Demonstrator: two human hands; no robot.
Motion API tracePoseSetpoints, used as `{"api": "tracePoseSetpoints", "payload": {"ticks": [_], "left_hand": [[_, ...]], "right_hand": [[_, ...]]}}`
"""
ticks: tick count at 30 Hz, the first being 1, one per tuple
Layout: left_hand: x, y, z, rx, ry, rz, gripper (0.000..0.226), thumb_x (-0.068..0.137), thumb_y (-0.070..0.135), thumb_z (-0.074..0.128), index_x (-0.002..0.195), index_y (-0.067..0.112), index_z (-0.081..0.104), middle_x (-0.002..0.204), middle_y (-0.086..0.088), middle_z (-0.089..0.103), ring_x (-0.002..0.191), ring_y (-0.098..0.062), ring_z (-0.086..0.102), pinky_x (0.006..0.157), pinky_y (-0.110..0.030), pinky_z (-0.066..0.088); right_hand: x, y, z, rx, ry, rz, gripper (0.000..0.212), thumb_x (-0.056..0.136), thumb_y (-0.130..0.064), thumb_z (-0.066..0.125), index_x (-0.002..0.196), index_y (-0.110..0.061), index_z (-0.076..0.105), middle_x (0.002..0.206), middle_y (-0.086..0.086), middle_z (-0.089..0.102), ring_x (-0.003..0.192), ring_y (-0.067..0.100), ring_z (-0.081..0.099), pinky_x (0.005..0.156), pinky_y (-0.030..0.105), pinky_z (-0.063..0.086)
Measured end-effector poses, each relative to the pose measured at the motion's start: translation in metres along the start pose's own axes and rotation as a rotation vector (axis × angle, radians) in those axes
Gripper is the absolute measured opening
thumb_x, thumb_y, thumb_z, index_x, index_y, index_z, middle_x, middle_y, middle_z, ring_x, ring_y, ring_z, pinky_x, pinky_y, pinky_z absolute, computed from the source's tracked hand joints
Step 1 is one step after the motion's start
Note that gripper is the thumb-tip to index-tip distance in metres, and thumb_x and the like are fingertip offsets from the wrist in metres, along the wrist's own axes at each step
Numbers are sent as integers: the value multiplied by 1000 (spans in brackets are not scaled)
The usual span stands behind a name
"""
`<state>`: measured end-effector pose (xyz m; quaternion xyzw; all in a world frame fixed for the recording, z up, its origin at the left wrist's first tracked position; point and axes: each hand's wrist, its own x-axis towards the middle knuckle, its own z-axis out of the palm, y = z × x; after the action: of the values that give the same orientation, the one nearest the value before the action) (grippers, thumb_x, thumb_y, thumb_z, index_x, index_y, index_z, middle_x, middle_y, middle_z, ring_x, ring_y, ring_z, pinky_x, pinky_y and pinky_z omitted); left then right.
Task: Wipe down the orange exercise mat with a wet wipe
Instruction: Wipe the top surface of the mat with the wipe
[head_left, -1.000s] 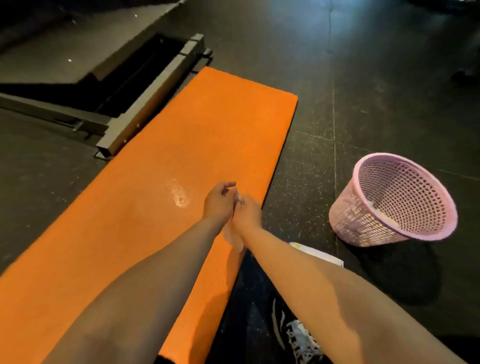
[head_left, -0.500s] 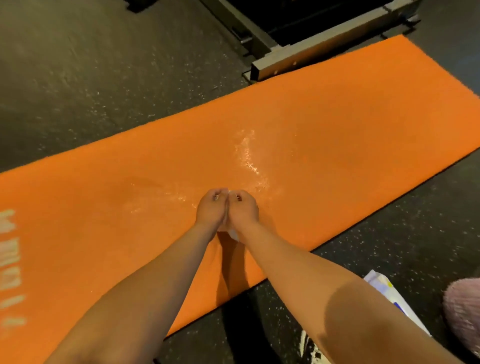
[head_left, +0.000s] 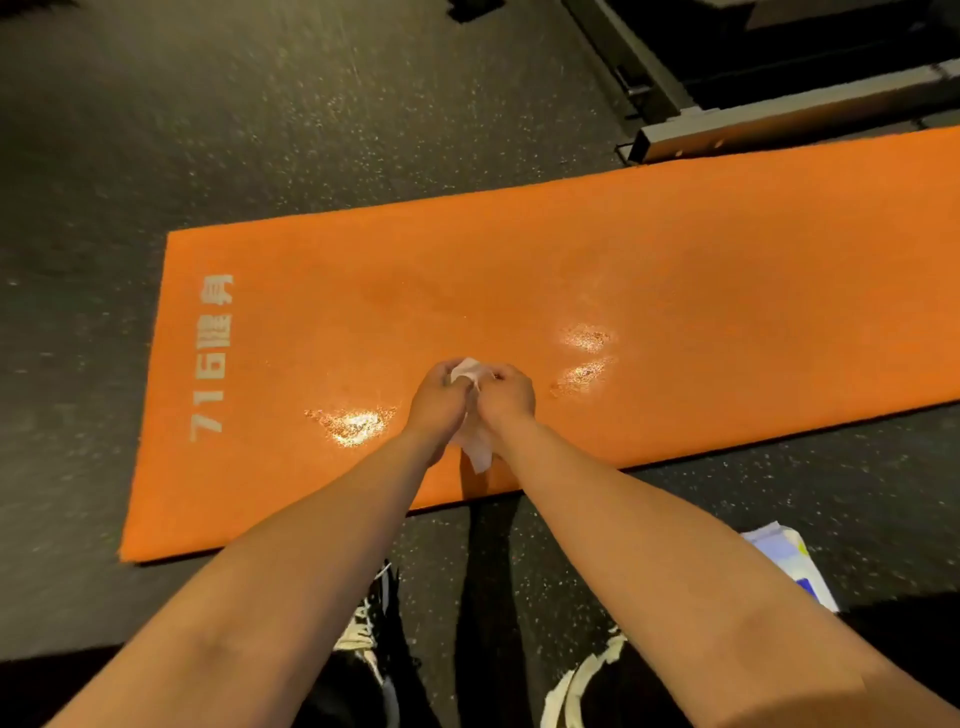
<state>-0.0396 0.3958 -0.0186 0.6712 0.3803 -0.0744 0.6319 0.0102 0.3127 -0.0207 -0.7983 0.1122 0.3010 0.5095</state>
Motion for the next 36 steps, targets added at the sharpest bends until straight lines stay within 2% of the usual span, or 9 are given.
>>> {"api": "tracePoseSetpoints", "payload": {"ticks": [7, 12, 19, 22, 24, 26, 29, 33, 36], "left_hand": [[-45, -22, -29, 34, 119, 20, 24, 101, 24, 56, 124, 21, 52, 109, -7, 62, 91, -27, 62, 75, -40, 53], [-68, -24, -40, -87, 179, 34, 19, 101, 27, 59, 117, 19, 54, 91, -5, 59, 72, -21, 55, 63, -33, 46], [-87, -25, -61, -226, 152, 55, 26, 100, 21, 60, 125, 20, 51, 104, -2, 55, 86, -20, 59, 72, -34, 50], [-91, -27, -68, -233, 153, 18, 30, 98, 18, 58, 125, 22, 46, 111, -4, 55, 97, -25, 60, 81, -39, 52], [-93, -28, -70, -226, 176, -35, 33, 95, 21, 58, 124, 25, 43, 111, -6, 56, 100, -28, 60, 89, -45, 51], [-94, -30, -68, -203, 201, -68, 34, 96, 22, 56, 125, 26, 39, 102, -6, 55, 89, -24, 57, 81, -42, 50], [-91, -33, -69, -196, 241, -34, 34, 99, 22, 58, 126, 27, 38, 86, -4, 51, 73, -22, 51, 68, -36, 41], [-77, -42, -80, -238, 285, 12, 27, 94, 27, 68, 113, 31, 49, 98, -12, 57, 76, -27, 54, 65, -36, 43], [-67, -50, -80, -300, 316, -25, 16, 94, 26, 69, 103, 29, 57, 108, -16, 62, 81, -28, 58, 66, -38, 48]], "right_hand": [[-51, 2, 13, -8, 5, -5, 23, 103, -16, 49, 115, -10, 68, 116, 11, 67, 94, 27, 57, 74, 30, 41], [-80, 9, 16, -73, -16, -11, 21, 102, -22, 50, 111, -14, 68, 109, 11, 64, 96, 29, 58, 74, 32, 41], [-97, 2, 29, 16, -34, 62, 37, 105, -28, 48, 136, -12, 60, 125, 9, 65, 112, 32, 61, 80, 33, 45], [-96, -7, 35, 114, -60, 122, 36, 102, -27, 51, 132, -11, 62, 122, 13, 68, 106, 35, 65, 80, 39, 54], [-95, -10, 40, 181, -81, 162, 32, 101, -27, 51, 128, -13, 63, 117, 14, 69, 102, 36, 67, 90, 47, 58], [-91, -11, 45, 193, -104, 172, 31, 101, -28, 51, 128, -15, 61, 117, 14, 69, 102, 37, 66, 94, 52, 56], [-81, -14, 48, 154, -86, 138, 20, 102, -31, 51, 112, -18, 62, 108, 11, 68, 93, 33, 64, 90, 47, 57], [-58, -8, 51, 188, -28, 156, 24, 100, -30, 56, 112, -12, 68, 99, 10, 70, 80, 31, 62, 72, 43, 54], [-52, 0, 61, 279, -54, 197, 19, 101, -28, 55, 114, -18, 64, 106, 12, 70, 95, 36, 68, 88, 54, 59]]}}
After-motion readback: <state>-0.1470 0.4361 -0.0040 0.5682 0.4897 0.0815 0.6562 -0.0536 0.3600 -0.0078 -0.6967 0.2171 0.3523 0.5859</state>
